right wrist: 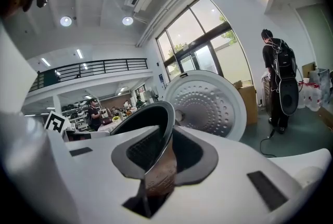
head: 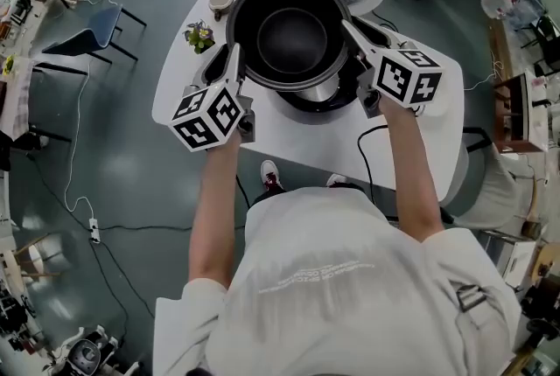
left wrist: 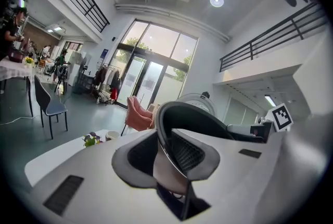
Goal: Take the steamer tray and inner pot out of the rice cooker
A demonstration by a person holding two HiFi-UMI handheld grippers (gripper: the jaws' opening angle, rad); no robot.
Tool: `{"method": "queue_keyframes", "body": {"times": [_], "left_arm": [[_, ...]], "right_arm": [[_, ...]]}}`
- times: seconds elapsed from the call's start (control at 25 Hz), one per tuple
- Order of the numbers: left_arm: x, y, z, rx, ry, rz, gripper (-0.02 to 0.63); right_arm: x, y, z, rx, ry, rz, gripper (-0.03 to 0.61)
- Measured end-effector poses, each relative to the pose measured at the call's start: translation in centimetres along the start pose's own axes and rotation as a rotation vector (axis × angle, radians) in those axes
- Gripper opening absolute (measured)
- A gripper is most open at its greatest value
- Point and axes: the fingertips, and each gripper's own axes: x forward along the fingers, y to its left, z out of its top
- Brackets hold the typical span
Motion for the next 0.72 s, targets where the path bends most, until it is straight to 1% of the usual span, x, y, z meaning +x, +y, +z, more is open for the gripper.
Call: {"method": "queue_keyframes", "body": {"times": [0.2,0.36,0.56,0.72], "left_arm": [[-2.3,1.9,1.3,-0.005,-0.045,0.046,0.089],[-4.4,4.5,2.0,-0.016,-0.07,0.097,0.089],[-7.0,8.0,2.0,-0.055,-0.096,0.165,0.086],[-8.8,10.2,1.3,-0.089,-0.107,0.219,0.084]], "right_arm": [[1.5,2.7,0.3,-0.019,0.0,0.061,0.094],[3.8,5.5,-0.1,-0.035,0.019,0.118,0.094],[6.4,8.7,-1.5,-0.054,0.062,0.182,0.097],[8.2,10.8,-2.7,-0.06,0.097,0.232,0.097]]}}
